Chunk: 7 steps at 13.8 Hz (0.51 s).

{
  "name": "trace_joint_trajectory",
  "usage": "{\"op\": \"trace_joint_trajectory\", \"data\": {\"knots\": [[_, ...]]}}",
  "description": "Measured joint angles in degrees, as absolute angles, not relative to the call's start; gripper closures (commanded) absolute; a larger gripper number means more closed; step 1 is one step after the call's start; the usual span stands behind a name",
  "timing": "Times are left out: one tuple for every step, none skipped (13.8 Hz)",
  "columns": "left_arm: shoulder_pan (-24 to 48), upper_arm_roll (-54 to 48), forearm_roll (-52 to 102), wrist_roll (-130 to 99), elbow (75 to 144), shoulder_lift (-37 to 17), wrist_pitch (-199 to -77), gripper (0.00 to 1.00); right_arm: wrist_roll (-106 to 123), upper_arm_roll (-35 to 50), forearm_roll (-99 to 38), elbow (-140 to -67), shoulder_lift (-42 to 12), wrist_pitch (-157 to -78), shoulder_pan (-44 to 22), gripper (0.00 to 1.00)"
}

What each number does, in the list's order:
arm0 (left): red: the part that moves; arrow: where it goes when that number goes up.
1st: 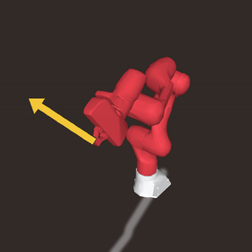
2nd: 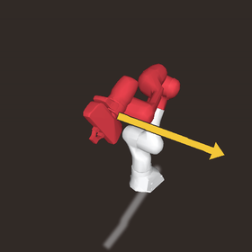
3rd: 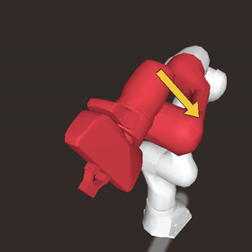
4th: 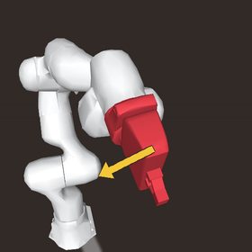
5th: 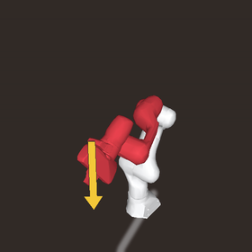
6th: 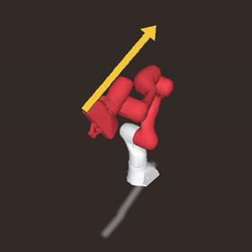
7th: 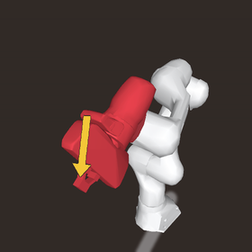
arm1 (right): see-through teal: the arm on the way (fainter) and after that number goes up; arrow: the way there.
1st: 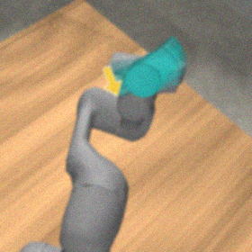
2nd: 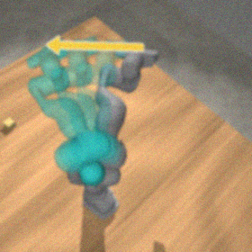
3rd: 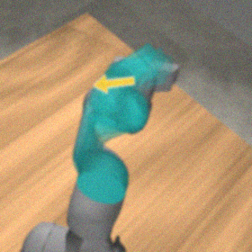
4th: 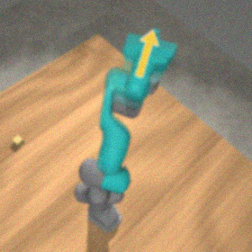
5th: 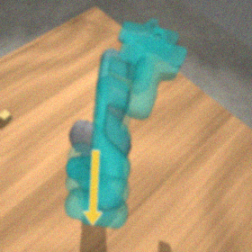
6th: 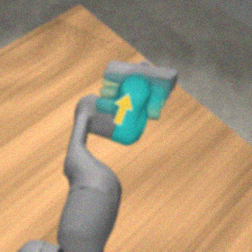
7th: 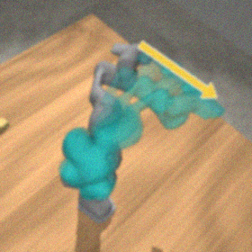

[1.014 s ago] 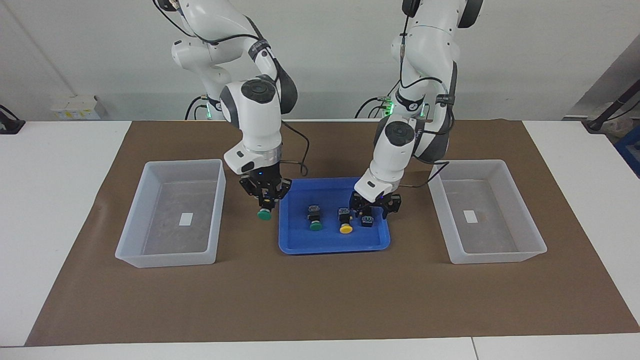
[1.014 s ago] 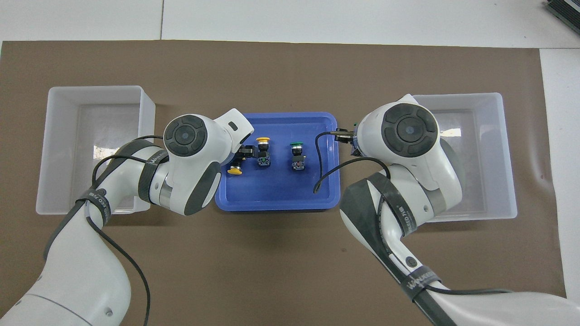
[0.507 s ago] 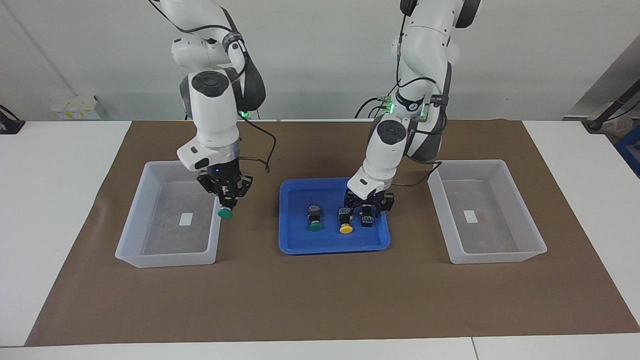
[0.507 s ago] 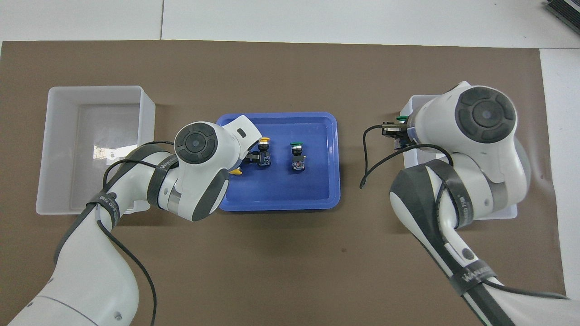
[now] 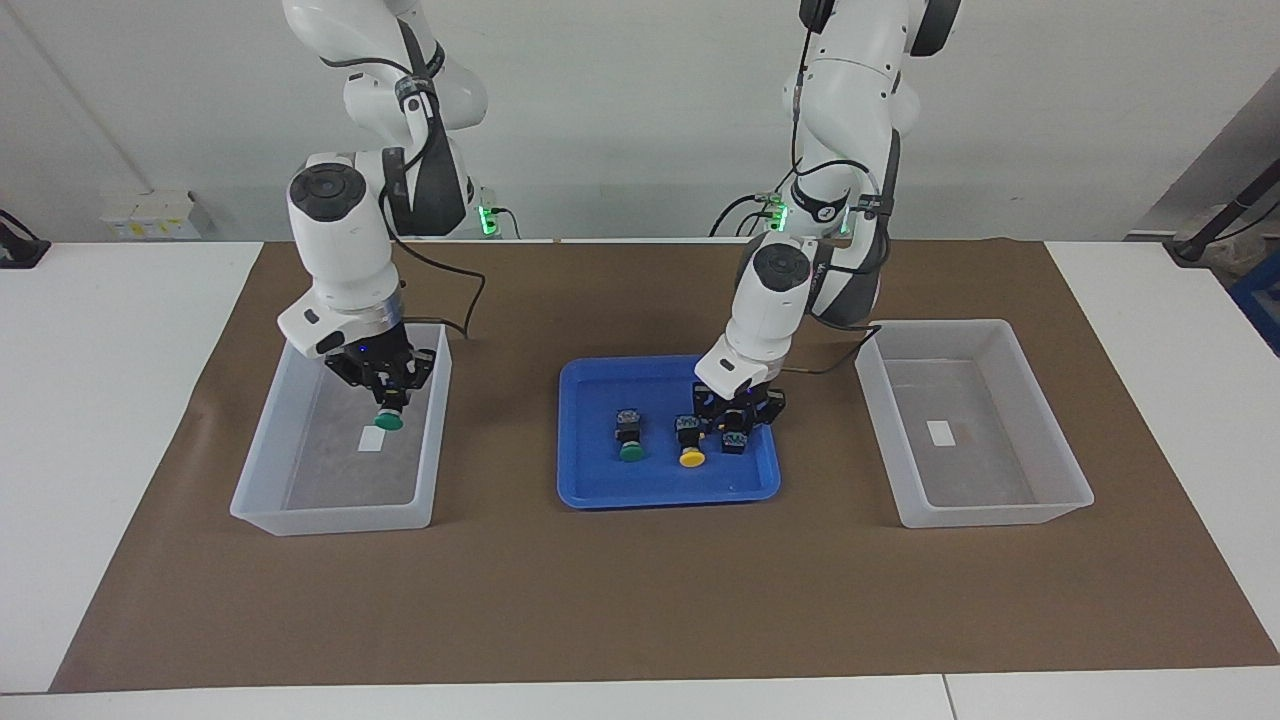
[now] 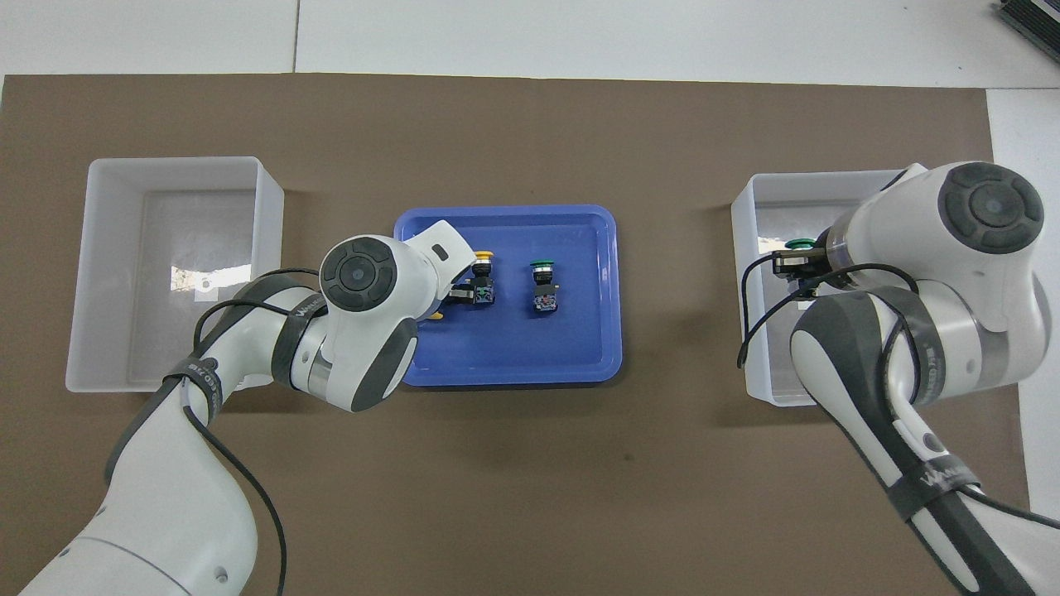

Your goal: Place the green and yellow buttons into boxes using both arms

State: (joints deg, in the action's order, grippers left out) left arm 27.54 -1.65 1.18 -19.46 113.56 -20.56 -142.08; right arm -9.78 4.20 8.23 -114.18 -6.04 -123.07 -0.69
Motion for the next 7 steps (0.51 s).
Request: {"op": "trace_joint_trajectory", "data": {"knots": [[27.5,-1.6,1.2,-19.5,113.5,-20.5,-142.1,0.94,-8.0,4.2,8.2,-115.2,-6.1,-124.4,0.5,1.00],[27.5,-1.6,1.2,-19.5,113.5,-20.5,-142.1,1.00,-6.2,4.2,8.2,-116.3,-6.1,-125.9,1.8,1.00],[27.5,-1.5,1.2,-19.5,113.5,-20.5,-142.1,1.00,-4.7,4.2,8.1,-117.3,-6.4,-127.3,3.0,1.00],[27.5,-1.5,1.2,-19.5,113.4,-20.5,-142.1,1.00,-3.3,4.2,8.1,-117.9,-6.9,-128.7,4.1,1.00],[27.4,-1.3,1.2,-19.5,113.2,-20.5,-142.0,1.00,-2.0,4.2,8.1,-118.3,-7.7,-130.3,5.1,1.00],[27.4,-1.2,1.2,-19.5,112.9,-20.5,-141.8,1.00,-1.0,4.2,8.1,-118.5,-8.5,-131.7,6.0,1.00],[27.4,-1.1,1.2,-19.5,112.4,-20.5,-141.4,1.00,-0.3,4.2,7.7,-118.5,-9.5,-132.9,6.7,1.00]]}}
